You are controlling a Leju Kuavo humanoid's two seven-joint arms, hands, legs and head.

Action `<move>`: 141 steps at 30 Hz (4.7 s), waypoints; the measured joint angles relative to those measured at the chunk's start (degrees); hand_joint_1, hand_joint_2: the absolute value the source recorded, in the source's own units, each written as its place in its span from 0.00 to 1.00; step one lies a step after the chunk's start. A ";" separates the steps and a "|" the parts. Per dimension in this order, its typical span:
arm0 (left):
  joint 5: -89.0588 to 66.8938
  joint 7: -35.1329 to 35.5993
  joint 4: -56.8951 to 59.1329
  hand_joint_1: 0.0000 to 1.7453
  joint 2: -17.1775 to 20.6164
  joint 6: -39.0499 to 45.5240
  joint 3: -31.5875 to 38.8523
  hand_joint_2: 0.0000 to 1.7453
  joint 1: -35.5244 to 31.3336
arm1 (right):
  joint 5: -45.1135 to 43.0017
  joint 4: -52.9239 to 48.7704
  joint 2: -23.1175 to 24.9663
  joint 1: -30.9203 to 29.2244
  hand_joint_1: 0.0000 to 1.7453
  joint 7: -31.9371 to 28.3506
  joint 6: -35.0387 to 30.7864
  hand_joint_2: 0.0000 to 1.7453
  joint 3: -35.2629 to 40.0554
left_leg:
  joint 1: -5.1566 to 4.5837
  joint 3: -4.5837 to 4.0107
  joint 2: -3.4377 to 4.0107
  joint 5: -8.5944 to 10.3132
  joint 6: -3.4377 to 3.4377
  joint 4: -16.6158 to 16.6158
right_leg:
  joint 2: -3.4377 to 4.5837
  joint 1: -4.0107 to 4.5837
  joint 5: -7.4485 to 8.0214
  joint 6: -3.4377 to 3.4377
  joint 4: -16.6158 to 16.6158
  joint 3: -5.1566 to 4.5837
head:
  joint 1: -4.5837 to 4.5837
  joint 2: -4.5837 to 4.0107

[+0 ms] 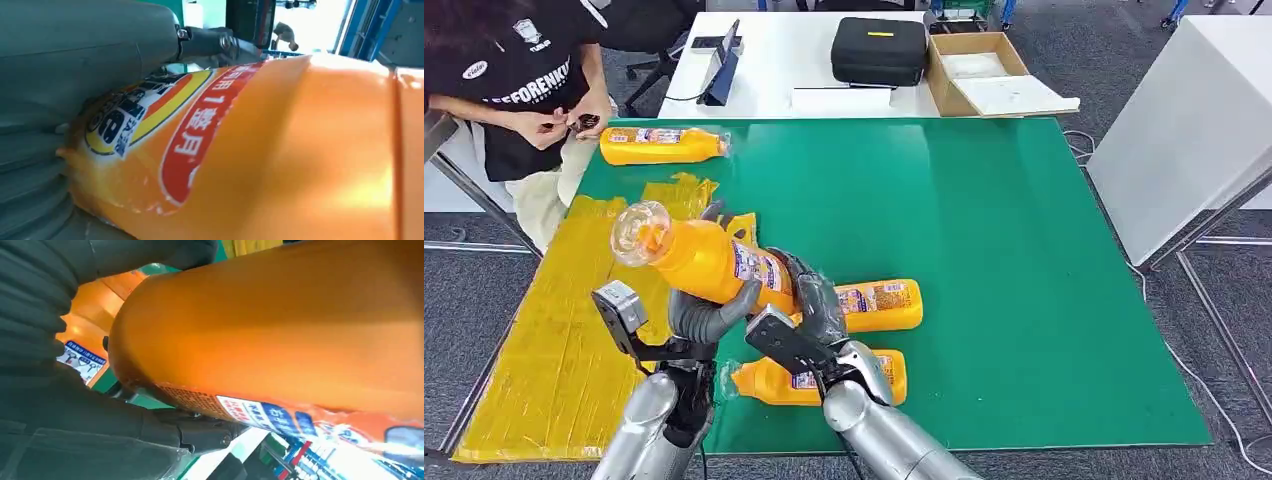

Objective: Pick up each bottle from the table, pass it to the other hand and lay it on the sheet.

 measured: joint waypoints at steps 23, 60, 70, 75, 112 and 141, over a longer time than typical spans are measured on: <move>0.92 -0.15 0.02 1.00 0.00 -0.11 0.83 1.00 -0.55 | -1.77 1.01 -0.02 -1.04 1.00 -0.87 -1.03 1.00 1.31 | 0.00 0.01 0.05 0.00 0.00 0.00 | 0.02 0.00 0.00 0.00 0.00 -0.01 | -0.02 -0.02; -30.97 -4.78 -5.36 1.00 1.31 38.79 11.17 1.00 6.65 | 13.18 -58.43 -18.27 31.33 0.00 -6.82 -14.63 1.00 -10.82 | 0.00 -0.07 -0.10 -0.08 -0.05 -0.02 | -0.05 0.00 -0.06 -0.04 -0.03 -0.03 | -0.02 -0.02; -82.72 -11.76 -5.40 1.00 -4.98 45.29 35.35 1.00 5.72 | 13.00 -61.53 -21.57 32.50 0.00 -7.56 -17.05 1.00 -11.28 | 0.00 0.01 0.13 -0.08 -0.06 -0.03 | 0.11 0.00 -0.03 -0.06 -0.04 -0.02 | -0.02 0.00; -97.61 1.66 -5.38 1.00 -5.40 45.33 42.45 1.00 5.14 | 10.87 -61.53 -22.62 32.47 0.00 -8.96 -17.05 1.00 -11.28 | 0.03 0.02 0.09 -0.07 -0.07 -0.03 | 0.10 0.02 -0.02 -0.06 -0.03 -0.02 | -0.02 -0.02; -100.17 28.24 14.38 1.00 7.10 45.35 19.08 1.00 6.74 | 8.61 -60.87 -22.86 32.64 0.00 -8.74 -16.04 1.00 -10.97 | 0.06 0.00 0.04 -0.12 -0.14 -0.03 | 0.09 0.07 -0.08 -0.13 -0.03 -0.02 | 0.00 0.00; -98.77 27.00 22.95 0.00 4.26 45.44 20.63 1.00 2.92 | 7.80 -56.96 -21.42 29.34 0.00 -7.72 -14.29 1.00 -10.97 | 0.07 0.01 0.03 -0.11 -0.14 -0.03 | 0.09 0.07 -0.07 -0.12 -0.03 -0.01 | 0.00 -0.02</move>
